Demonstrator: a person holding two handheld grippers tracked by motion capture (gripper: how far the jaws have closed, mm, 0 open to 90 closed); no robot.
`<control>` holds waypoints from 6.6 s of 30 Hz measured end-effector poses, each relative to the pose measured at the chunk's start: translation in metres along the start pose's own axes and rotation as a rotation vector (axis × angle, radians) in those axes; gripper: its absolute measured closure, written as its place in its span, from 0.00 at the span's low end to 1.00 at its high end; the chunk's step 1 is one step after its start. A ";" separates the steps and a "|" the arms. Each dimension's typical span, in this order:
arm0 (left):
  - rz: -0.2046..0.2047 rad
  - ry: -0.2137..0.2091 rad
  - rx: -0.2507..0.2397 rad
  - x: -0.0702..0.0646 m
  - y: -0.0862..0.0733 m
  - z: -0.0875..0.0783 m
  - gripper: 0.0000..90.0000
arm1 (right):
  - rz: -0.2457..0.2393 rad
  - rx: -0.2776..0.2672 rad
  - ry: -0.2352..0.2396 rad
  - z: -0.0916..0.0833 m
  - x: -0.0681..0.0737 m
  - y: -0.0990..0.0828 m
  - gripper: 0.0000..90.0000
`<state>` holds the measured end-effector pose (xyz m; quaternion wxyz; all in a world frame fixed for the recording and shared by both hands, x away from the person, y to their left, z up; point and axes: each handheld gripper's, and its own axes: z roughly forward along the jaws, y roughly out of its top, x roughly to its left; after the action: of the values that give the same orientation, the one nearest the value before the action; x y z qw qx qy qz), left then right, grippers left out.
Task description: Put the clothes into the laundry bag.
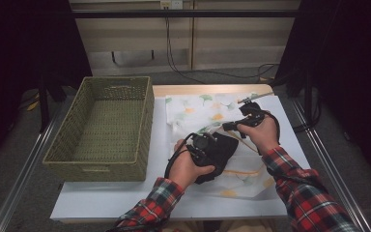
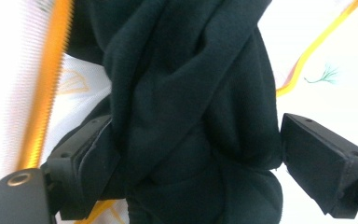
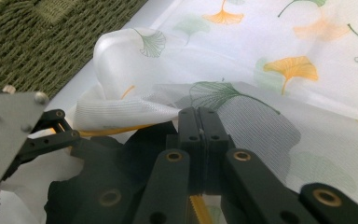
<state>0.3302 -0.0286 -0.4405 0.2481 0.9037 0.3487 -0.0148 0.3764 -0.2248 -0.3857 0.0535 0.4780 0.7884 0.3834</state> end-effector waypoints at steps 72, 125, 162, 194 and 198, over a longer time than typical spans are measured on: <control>-0.110 0.014 -0.139 0.007 0.021 0.003 0.62 | -0.022 0.006 0.028 -0.008 0.015 0.001 1.00; -0.155 -0.032 -0.097 0.005 0.015 -0.004 0.85 | -0.019 0.019 0.033 -0.004 0.015 -0.004 1.00; -0.153 0.011 -0.177 0.021 0.018 0.000 0.56 | -0.006 0.026 0.027 -0.004 0.010 -0.008 1.00; -0.127 -0.017 -0.073 0.019 0.009 0.006 0.75 | -0.006 0.025 0.022 -0.004 0.012 -0.008 1.00; -0.139 -0.024 -0.081 0.019 0.010 0.008 0.84 | -0.010 0.026 0.023 -0.004 0.011 -0.008 1.00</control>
<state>0.3521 -0.0268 -0.4464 0.2868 0.8663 0.4080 -0.0287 0.3626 -0.2205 -0.3853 0.0405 0.4703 0.7963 0.3784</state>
